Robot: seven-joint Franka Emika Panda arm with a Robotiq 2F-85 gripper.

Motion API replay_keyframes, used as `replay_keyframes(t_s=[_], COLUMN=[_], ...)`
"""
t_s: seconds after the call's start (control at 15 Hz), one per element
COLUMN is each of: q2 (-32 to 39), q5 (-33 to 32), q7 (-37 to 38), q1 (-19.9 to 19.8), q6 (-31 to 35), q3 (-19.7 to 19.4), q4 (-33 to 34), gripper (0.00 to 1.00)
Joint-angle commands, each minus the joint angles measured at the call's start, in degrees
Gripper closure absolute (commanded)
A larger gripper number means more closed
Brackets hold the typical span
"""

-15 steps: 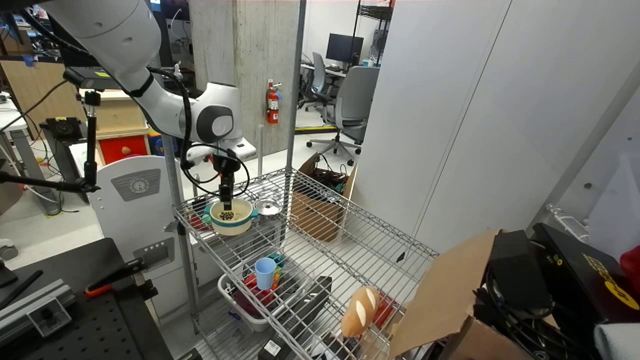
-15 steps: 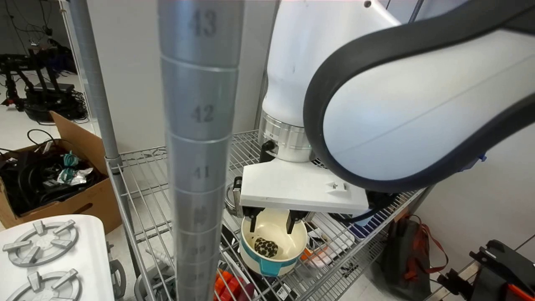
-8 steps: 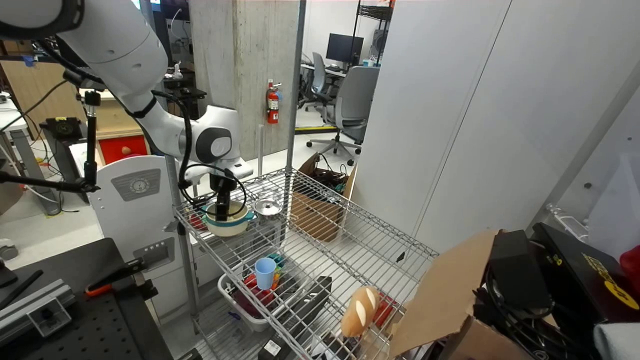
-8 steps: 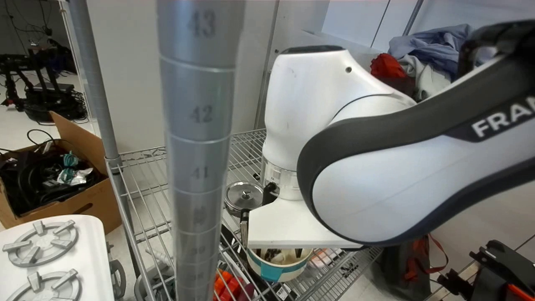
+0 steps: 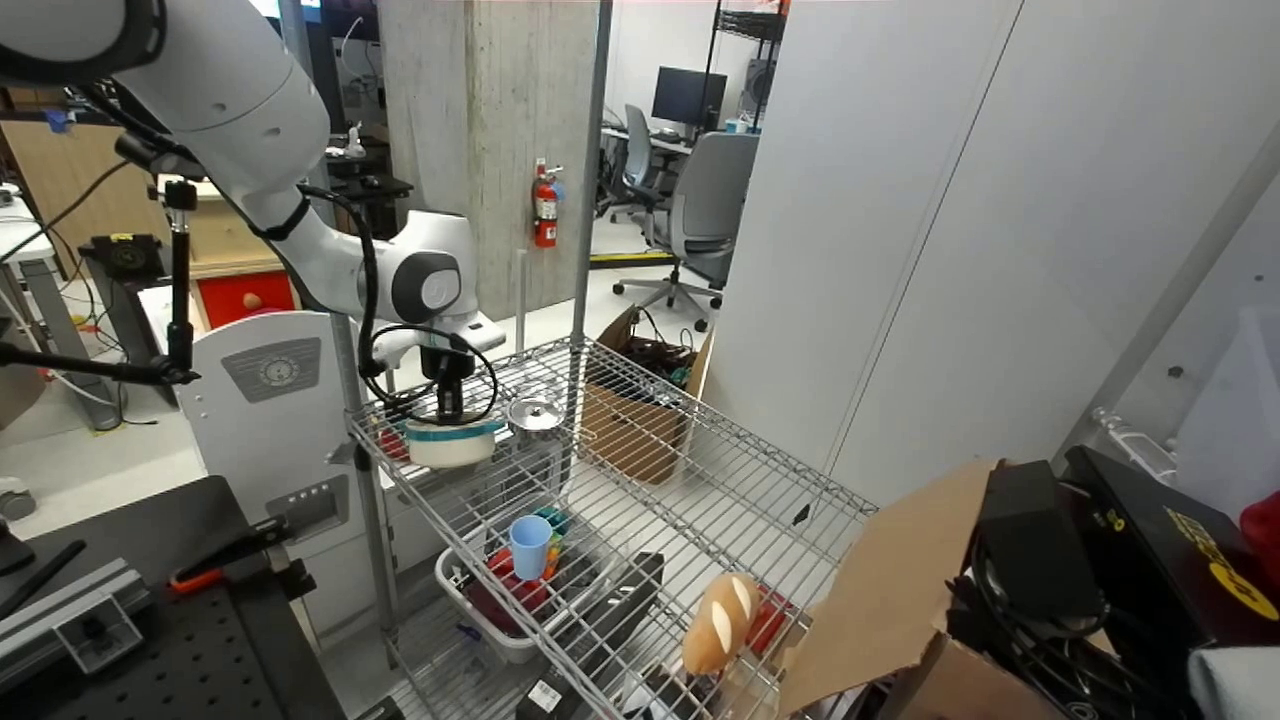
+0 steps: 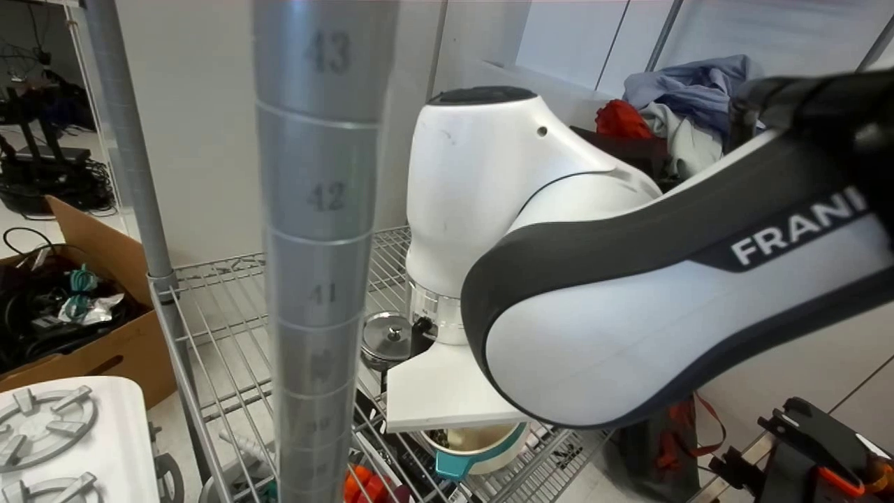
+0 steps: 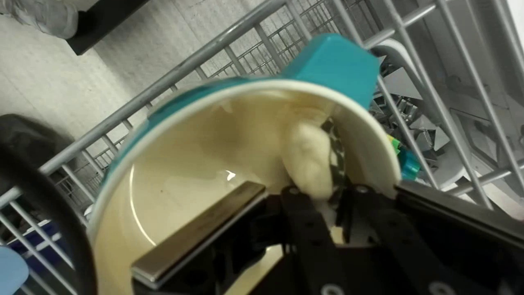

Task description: Take the object in the white pot out and place it on the top shelf of the rack

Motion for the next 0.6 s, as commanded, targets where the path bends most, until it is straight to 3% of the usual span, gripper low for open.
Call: replay_keyframes(t_s=[0.0, 0.53], q2=[-1.17, -7.57], q5=[-0.46, -0.5], q7=[-0.8, -2.11], q1=[0.47, 0.18], q6=[0.13, 0.81], q3=[-0.94, -0.48], q4=[-1.05, -4.08], gripper=[1.0, 0.98])
